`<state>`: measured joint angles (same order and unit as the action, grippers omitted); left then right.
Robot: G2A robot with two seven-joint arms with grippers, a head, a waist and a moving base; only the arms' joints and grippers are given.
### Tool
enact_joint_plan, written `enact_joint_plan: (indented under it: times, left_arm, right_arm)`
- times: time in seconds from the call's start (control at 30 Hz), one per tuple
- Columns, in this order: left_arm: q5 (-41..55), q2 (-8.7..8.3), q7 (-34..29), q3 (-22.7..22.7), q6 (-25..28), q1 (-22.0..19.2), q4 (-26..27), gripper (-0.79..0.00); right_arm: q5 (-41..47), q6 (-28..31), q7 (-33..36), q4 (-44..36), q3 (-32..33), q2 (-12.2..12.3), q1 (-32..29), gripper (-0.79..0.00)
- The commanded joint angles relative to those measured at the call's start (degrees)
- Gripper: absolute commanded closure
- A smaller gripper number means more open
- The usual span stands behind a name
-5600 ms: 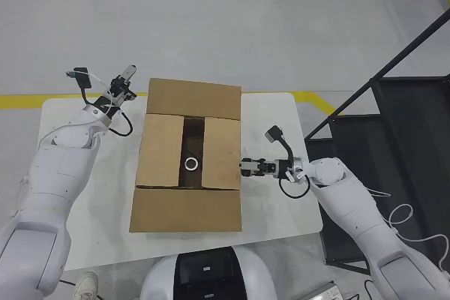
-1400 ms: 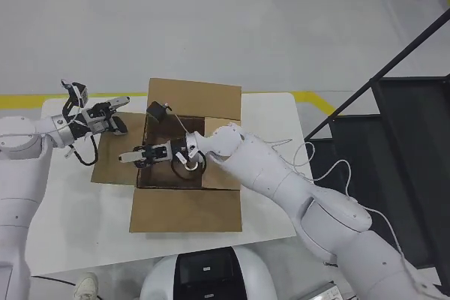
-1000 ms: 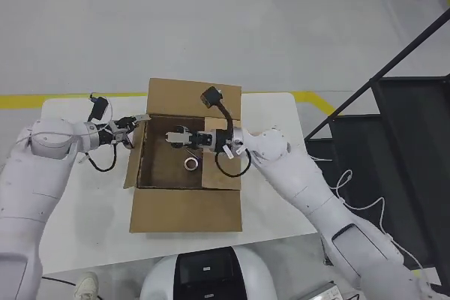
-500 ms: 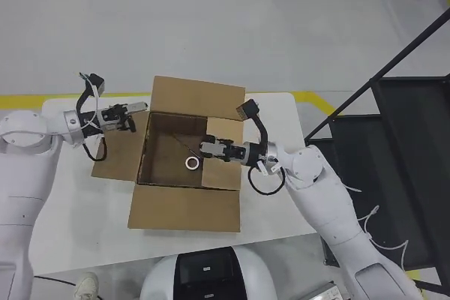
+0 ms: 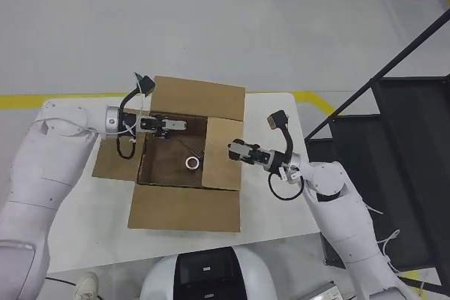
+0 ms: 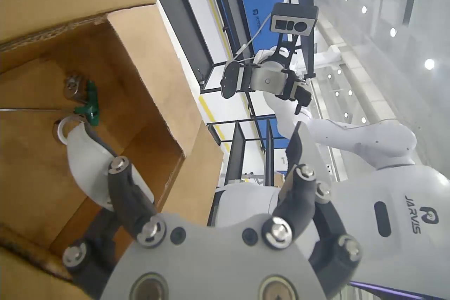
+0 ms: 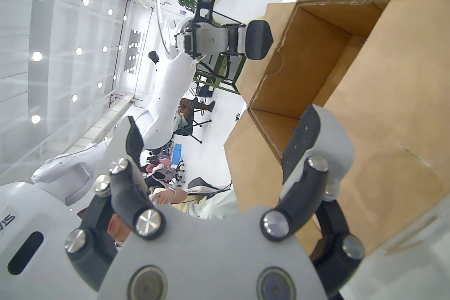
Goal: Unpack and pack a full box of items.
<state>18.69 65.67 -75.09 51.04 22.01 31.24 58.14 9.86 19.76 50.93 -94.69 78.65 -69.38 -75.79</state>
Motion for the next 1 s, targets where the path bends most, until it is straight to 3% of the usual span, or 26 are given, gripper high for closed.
enact_joint_plan:
  times: [0.0, 0.17, 0.27, 0.47, 0.73, 0.97]
  left_arm:
    - [0.58, 1.77, 0.75, -3.75, 0.67, -2.25, -2.96, -0.785]
    - [-1.39, 6.03, 3.46, -11.01, 1.54, -6.82, -10.48, -0.785]
    - [-5.06, 8.56, 8.23, -14.87, 1.42, -8.47, -14.43, -0.785]
    - [-3.45, 13.25, 10.08, -19.05, 3.43, -9.87, -20.85, -0.785]
    - [3.99, 17.35, 9.62, -18.64, 7.97, -11.89, -28.22, -0.785]
    - [10.95, 19.13, 3.63, -16.82, 10.81, -12.84, -28.17, -0.785]
  right_arm:
    - [1.73, 0.19, 1.23, -1.0, 0.85, 0.24, -1.38, -0.785]
    - [6.15, 0.61, 5.94, -1.68, 2.08, 0.83, -2.98, -0.785]
    - [7.93, 1.0, 7.66, -1.4, 2.57, 1.09, -3.18, -0.785]
    - [9.33, 1.26, 8.78, -1.42, 2.94, 1.49, -3.45, -0.785]
    - [10.57, 1.43, 10.0, -1.48, 2.53, 1.9, -3.55, -0.785]
    - [14.97, 2.44, 13.67, -1.7, 1.78, 2.19, -3.13, -0.785]
